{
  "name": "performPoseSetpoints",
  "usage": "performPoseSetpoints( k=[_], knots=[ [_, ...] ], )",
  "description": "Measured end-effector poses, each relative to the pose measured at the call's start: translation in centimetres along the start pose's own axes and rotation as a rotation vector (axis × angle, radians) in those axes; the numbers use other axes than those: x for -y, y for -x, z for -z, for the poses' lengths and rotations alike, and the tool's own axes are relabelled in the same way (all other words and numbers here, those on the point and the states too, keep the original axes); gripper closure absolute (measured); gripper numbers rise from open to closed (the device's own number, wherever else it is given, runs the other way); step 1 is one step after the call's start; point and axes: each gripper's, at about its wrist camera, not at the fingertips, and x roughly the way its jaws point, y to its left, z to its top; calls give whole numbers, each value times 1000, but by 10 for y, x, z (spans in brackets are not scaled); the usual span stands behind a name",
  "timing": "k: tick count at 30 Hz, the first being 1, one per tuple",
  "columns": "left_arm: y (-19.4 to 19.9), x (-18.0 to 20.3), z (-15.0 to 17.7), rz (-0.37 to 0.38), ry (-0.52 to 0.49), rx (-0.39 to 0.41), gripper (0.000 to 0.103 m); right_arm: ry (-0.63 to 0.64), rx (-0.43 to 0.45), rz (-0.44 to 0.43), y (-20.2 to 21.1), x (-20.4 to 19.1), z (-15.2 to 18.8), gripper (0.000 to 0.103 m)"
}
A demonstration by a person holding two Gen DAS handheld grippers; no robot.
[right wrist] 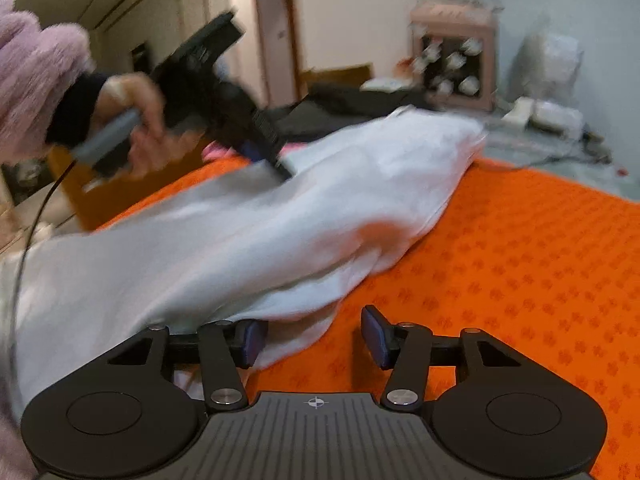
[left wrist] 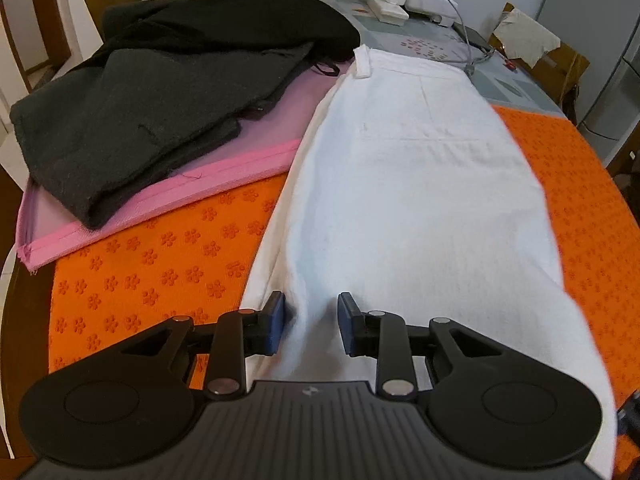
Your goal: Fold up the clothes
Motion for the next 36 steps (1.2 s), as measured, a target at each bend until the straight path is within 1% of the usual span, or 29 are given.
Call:
performPoseSetpoints(
  k=[1,3,4,5,6,7,9,11,12,15,16,17,19,22,23,25,26,27,29,32,34,36],
  knots=[
    [0,1,0,-5,1,-1,69,-24,21,24,-2,1,-1,47],
    [0,3,0,-20,-6,-2,68,-87,46,35,-4,6,-1,49],
    [-1,5,0,-29,-13,2,68,-114,50,37,-5,6,-1,56],
    [-1,6,1,-36,-16,6,68,-134,50,36,-6,6,0,80],
    [0,7,2,-40,-16,10,68,-157,61,42,-3,5,1,86],
    [0,7,3,-42,-14,14,68,-181,73,49,1,4,1,88],
    [0,6,4,-38,-9,17,68,-217,115,92,16,3,1,90],
    [0,4,2,-32,-2,14,68,-268,150,173,36,8,4,91],
    [0,4,2,-29,0,14,67,-293,154,204,46,11,8,92],
    [0,3,3,-26,0,19,67,-319,120,257,58,19,24,95],
    [0,2,3,-26,2,20,67,-326,109,276,59,21,28,101],
    [0,2,3,-26,5,21,67,-336,101,320,60,24,31,101],
    [0,3,4,-27,4,24,67,-381,79,360,66,38,37,100],
    [3,2,4,-26,9,33,67,-421,75,363,80,52,32,100],
    [6,1,4,-23,19,40,68,-417,71,353,82,53,28,96],
    [20,0,6,4,38,75,68,-393,78,326,86,52,17,95],
    [29,2,8,16,26,93,68,-383,82,306,86,50,12,93],
    [39,6,10,27,4,110,68,-375,86,282,84,46,5,91],
    [58,16,19,79,-49,126,68,-354,91,237,76,40,-8,90],
    [73,32,37,146,-139,114,68,-278,69,187,56,24,-23,90],
    [72,41,53,145,-211,87,68,-229,23,165,39,15,-27,90],
    [62,45,70,110,-258,46,68,-203,-27,159,23,9,-22,90]
  ],
)
